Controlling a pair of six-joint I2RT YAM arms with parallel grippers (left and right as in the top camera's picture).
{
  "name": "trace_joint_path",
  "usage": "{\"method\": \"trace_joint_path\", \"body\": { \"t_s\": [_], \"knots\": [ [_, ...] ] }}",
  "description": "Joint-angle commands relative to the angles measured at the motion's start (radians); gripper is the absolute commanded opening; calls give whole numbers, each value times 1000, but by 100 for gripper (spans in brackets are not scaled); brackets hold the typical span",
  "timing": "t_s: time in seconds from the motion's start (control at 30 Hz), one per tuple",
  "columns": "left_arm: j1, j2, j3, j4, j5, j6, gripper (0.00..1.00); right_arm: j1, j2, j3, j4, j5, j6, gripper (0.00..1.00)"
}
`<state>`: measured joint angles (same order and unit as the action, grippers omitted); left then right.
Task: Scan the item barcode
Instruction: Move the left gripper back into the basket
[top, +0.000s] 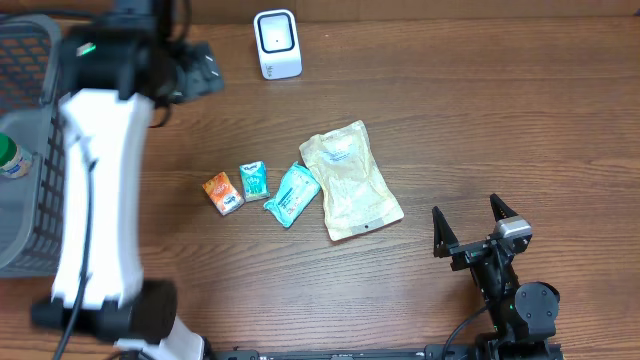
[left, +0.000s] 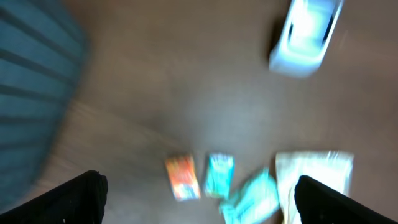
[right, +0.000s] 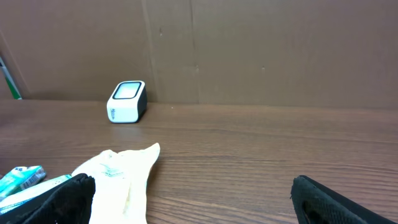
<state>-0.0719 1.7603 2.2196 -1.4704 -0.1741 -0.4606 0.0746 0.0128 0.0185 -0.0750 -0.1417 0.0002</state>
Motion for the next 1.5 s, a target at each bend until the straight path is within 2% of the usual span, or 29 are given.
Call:
{"method": "trace_joint_path", "body": {
  "t_s": [0.0,0.17,0.37,0.57,0.83,1.1,1.2,1.47],
  "knots": [
    [72,-118,60,-8,-179,12,100,4,-10,-11,5,-1,3,100],
    [288,-177,60,-11,-218,8,100,4,-10,-11,5,-1,3,100],
    [572,-161,59,22,-96,-11,100,4,-10,-11,5,-1,3,99],
    [741,-81,59,62,41,14,100,4,-10,-11,5,-1,3,100],
    [768,116,44,44,16,73,92,4,-10,-11,5,-1,3,100],
    [774,308,39,62,-107,80,90,4,-10,-11,5,-1,3,100],
    [776,360,39,94,-148,109,90,4,-10,-11,5,-1,3,100],
    [777,458,39,228,-105,208,89,4,-10,-11,5,-1,3,100]
  ]
}}
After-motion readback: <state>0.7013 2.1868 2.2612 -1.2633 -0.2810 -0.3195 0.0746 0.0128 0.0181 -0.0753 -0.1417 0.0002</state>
